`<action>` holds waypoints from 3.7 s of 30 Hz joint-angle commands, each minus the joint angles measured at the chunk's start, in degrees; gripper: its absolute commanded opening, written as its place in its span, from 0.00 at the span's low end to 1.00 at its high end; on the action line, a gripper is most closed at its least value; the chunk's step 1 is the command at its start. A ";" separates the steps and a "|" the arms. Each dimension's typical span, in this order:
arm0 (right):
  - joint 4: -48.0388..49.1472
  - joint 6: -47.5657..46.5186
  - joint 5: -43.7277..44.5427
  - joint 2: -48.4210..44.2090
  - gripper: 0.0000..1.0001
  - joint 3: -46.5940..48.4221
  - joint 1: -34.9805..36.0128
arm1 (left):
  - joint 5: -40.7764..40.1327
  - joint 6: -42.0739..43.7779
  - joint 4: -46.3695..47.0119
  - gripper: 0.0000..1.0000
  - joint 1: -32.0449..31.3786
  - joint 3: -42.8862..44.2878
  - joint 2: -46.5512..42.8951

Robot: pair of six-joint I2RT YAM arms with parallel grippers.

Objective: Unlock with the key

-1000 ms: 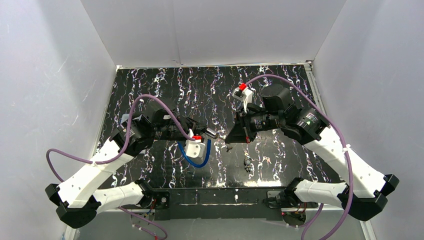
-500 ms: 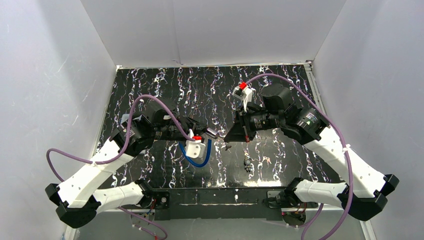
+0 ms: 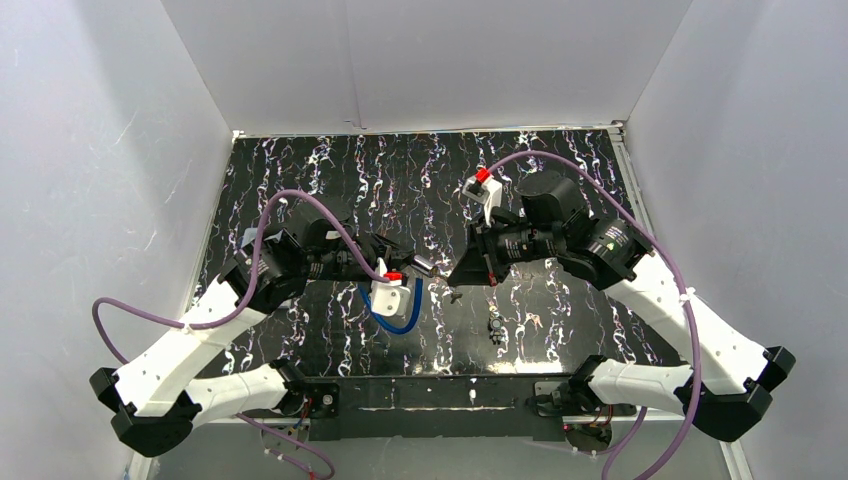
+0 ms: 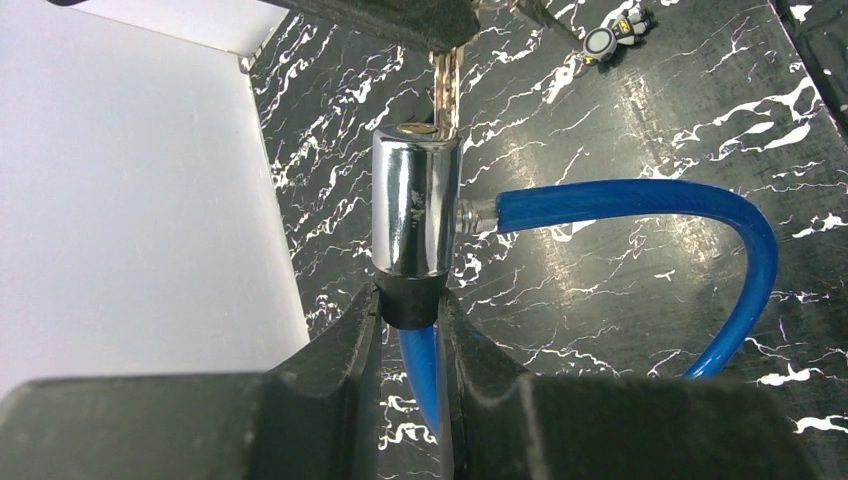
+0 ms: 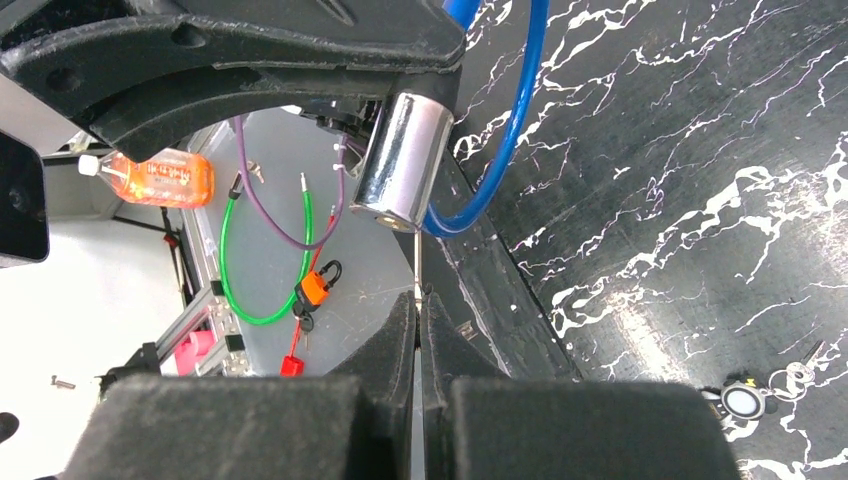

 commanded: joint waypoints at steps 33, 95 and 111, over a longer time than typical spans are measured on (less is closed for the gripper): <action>6.34 0.86 -2.40 -1.90 0.01 -0.30 -0.52 | 1.05 1.31 1.71 0.00 -0.65 0.71 -1.56; 6.88 0.78 -4.03 -2.92 0.01 -3.30 -2.17 | -1.06 1.49 2.60 0.00 -1.35 0.41 -0.51; 7.70 1.10 -4.01 -2.42 0.01 -3.16 -2.19 | -0.87 1.33 2.57 0.00 -1.54 0.29 -0.74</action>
